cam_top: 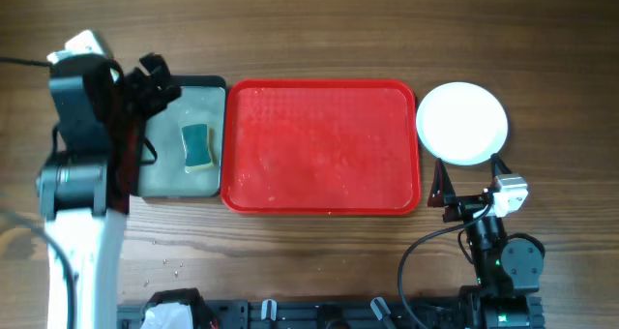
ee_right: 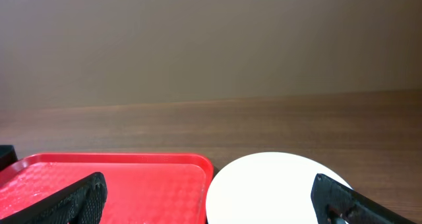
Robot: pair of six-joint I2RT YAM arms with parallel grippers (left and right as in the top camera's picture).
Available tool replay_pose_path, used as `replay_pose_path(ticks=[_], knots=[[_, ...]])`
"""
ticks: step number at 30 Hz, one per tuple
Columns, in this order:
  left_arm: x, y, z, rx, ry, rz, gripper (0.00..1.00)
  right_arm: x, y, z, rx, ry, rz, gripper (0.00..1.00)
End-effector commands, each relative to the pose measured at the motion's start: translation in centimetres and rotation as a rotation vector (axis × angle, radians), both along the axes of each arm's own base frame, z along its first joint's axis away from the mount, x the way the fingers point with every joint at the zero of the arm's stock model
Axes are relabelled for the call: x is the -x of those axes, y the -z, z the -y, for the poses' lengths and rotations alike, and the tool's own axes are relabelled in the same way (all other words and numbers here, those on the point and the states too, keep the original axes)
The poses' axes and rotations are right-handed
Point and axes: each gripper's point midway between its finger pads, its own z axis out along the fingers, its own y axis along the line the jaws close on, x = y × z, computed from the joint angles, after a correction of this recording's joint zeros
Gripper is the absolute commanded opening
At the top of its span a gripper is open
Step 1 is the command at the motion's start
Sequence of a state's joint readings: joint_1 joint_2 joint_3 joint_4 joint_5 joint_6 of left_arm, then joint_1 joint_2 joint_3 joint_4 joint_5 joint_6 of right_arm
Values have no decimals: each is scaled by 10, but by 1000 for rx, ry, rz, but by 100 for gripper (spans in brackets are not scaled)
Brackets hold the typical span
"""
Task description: Clean dirty plates on tray and stack at the side
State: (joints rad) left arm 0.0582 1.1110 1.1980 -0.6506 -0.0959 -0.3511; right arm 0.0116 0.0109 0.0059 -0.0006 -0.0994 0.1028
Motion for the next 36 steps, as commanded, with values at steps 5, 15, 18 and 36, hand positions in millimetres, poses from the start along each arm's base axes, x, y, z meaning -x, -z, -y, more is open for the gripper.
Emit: replay_pose_path(ticks=[5, 15, 18, 36], knots=[[97, -78, -5, -16, -45, 282, 100, 0, -2, 2, 14, 13, 11, 100], [253, -76, 8, -45, -66, 494, 100, 0, -2, 2, 14, 13, 11, 100], [265, -62, 9, -43, -67, 471, 100, 0, -2, 2, 14, 13, 11, 100], [144, -20, 10, -54, 28, 858, 100, 0, -2, 2, 14, 13, 11, 100]])
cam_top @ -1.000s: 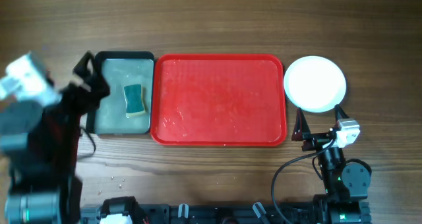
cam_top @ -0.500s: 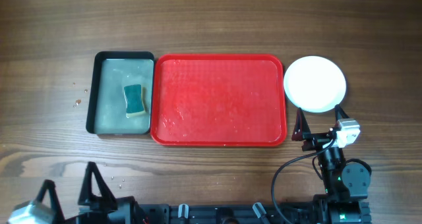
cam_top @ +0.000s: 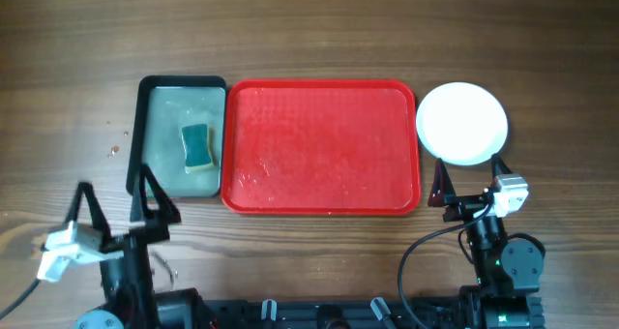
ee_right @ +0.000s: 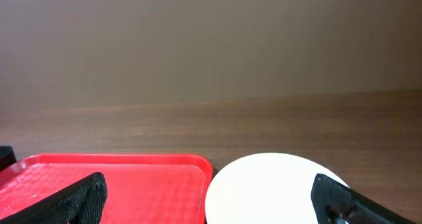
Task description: Clean dirty plates on tray and stack at the side
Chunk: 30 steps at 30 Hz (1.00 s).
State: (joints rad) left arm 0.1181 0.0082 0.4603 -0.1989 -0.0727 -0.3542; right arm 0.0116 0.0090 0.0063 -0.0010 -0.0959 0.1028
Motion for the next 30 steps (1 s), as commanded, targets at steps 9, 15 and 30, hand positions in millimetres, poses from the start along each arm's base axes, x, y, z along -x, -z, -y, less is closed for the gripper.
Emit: replay_pose_path(ticks=[9, 15, 30], knots=[[-48, 91, 4, 47, 72, -35, 100, 0, -2, 1, 14, 10, 9, 100], [-58, 131, 3, 60, 70, -116, 100, 0, -2, 1, 14, 10, 9, 100], [-61, 180, 32, -394, 171, -352, 100, 0, -1, 1, 14, 10, 8, 100]])
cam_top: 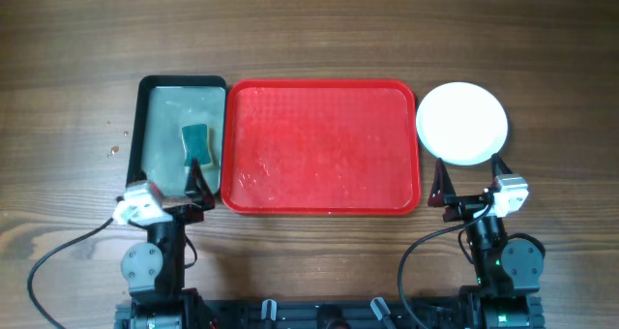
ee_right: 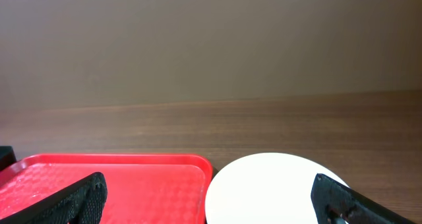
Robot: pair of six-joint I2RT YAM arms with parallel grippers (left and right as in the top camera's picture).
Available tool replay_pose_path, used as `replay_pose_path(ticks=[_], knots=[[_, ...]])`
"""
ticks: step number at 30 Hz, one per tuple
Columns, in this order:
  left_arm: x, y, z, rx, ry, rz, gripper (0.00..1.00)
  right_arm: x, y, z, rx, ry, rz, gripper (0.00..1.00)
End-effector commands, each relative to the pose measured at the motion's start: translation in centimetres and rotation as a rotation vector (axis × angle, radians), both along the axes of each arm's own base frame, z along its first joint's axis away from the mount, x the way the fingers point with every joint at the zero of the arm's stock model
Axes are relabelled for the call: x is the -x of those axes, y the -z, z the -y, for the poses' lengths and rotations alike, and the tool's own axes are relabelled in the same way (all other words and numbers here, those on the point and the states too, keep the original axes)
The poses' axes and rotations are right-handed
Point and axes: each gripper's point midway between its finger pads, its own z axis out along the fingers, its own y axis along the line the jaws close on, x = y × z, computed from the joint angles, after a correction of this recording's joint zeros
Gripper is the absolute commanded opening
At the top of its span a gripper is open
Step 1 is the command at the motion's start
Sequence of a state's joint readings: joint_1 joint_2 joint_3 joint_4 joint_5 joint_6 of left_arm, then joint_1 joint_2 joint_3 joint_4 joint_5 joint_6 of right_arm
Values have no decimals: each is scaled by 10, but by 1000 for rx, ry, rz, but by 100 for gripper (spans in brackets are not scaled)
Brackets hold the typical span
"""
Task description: Clean dirty plates on tray and stack at the side
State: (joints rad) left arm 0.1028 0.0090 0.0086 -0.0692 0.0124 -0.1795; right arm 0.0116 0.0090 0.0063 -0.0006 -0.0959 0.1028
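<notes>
A white plate [cam_top: 461, 123] lies on the table just right of the red tray [cam_top: 324, 147]. The tray's surface carries only a wet sheen. In the right wrist view the plate [ee_right: 270, 184] and the tray [ee_right: 112, 184] lie side by side ahead. My right gripper [cam_top: 469, 179] is open just in front of the plate, holding nothing; its fingers [ee_right: 79, 201] stand wide apart. My left gripper [cam_top: 169, 186] is open and holds nothing, at the front edge of the black basin [cam_top: 145, 106]. A green sponge [cam_top: 196, 145] lies in the basin.
The basin holds shallow water and touches the tray's left side. Cables run from both arm bases along the front edge. Bare wooden table extends behind the tray and at the far left.
My left arm was at the table's front left corner; now its open gripper sits at the basin's front edge. The right arm, plate, tray and sponge have not moved.
My left arm first stood over the left side of the basin, with the sponge lying in the water. Then it was low at the front left, open. Now it sits at the basin's front edge. The right gripper stayed open by the plate throughout.
</notes>
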Motion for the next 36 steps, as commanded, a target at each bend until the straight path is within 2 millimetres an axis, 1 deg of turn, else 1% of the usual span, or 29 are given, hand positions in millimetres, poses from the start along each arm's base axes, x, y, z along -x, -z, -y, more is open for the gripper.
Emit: replay_pose_path(ticks=[1, 2, 36], knots=[[-1, 0, 24, -275, 145, -4, 100, 0, -1, 1, 14, 10, 8, 100], [-1, 0, 23, -300, 146, -5, 100, 0, -1, 1, 14, 10, 8, 100], [-1, 0, 23, -296, 144, -6, 100, 0, -1, 1, 14, 10, 8, 100]])
